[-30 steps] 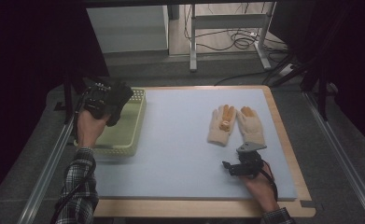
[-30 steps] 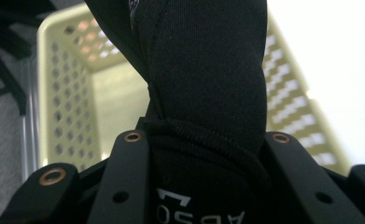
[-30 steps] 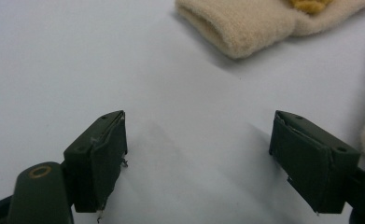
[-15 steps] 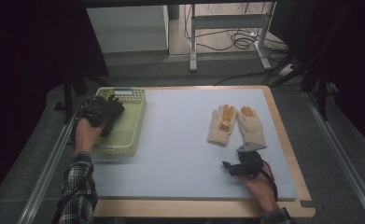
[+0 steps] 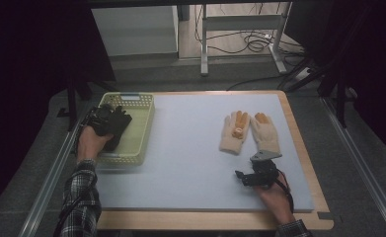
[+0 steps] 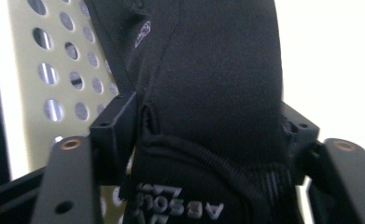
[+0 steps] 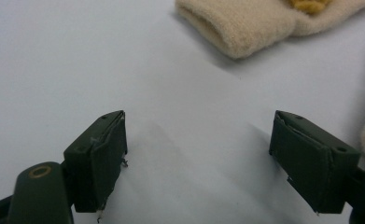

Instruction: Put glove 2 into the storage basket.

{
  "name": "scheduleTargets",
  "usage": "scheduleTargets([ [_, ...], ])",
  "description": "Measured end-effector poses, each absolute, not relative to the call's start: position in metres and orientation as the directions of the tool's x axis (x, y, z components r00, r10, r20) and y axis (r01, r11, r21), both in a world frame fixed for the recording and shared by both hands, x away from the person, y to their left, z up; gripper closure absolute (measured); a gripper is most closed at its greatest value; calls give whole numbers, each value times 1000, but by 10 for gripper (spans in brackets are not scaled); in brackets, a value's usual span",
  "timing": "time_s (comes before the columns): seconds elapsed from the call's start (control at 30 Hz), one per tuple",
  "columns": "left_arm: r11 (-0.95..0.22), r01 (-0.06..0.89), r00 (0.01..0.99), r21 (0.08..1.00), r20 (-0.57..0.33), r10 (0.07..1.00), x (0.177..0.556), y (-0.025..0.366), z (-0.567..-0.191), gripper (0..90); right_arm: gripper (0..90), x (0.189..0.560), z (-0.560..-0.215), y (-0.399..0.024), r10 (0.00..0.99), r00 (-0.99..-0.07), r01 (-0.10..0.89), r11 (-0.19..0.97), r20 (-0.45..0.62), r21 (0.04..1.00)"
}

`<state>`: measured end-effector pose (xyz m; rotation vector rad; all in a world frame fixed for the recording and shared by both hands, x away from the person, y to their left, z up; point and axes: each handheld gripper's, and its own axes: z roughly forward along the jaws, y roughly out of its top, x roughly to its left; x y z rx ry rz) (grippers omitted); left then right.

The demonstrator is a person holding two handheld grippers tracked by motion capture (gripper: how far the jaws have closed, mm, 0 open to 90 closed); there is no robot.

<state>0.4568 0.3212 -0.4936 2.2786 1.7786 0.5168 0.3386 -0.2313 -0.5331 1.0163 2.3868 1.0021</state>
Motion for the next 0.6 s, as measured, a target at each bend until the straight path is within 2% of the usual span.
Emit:
scheduleTargets([
  [0.13, -262, 880, 231, 397, 124, 965, 450, 320, -484, 213, 187, 339, -533, -231, 734, -677, 480, 490, -48, 727],
  [0.23, -238, 864, 236, 443, 60, 970, 444, 324, -474, 167, 187, 339, -533, -231, 734, -677, 480, 491, -49, 727],
  [0.37, -187, 837, 235, 514, -28, 972, 436, 331, -466, 123, 187, 339, -533, -231, 734, -677, 480, 491, -49, 727],
  [0.6, -164, 796, 276, 583, -109, 955, 422, 334, -461, 72, 187, 338, -533, -231, 735, -677, 480, 490, -49, 727],
])
